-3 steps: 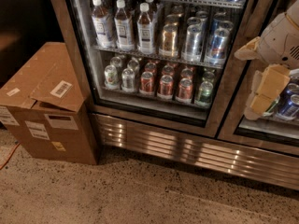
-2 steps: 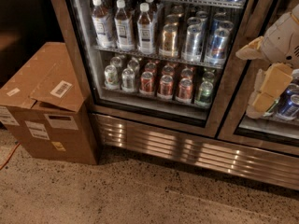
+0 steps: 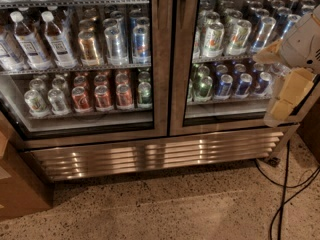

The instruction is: Open left fridge door

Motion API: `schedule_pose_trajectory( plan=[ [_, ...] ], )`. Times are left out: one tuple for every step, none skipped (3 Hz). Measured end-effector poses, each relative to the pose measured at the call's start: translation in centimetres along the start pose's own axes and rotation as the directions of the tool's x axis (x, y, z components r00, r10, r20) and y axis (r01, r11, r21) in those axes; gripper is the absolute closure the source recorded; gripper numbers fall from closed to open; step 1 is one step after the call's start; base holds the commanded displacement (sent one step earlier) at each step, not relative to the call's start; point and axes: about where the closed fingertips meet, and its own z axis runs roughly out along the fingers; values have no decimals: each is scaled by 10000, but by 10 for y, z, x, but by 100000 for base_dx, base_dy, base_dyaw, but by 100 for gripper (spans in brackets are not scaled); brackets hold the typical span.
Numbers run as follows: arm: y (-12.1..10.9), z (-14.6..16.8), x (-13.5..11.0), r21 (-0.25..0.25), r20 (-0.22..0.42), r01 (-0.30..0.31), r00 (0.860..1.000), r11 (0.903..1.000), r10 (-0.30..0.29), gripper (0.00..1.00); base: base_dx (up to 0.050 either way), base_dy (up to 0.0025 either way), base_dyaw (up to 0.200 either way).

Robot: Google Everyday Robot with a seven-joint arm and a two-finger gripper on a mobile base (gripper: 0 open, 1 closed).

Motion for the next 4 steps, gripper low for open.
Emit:
schedule_pose_trajectory(
  plan=[
    [0,0,0,0,0,0,10000,10000,0,0,4243,220,10411],
    [0,0,0,0,0,0,10000,10000,0,0,5002,-4,58],
    [-1,0,-1,23,41,9,10000,10000,-9,0,5009,-7,145],
    [26,8,6,344,146,219,9996,9992,-224,0,0,0,0]
  ],
)
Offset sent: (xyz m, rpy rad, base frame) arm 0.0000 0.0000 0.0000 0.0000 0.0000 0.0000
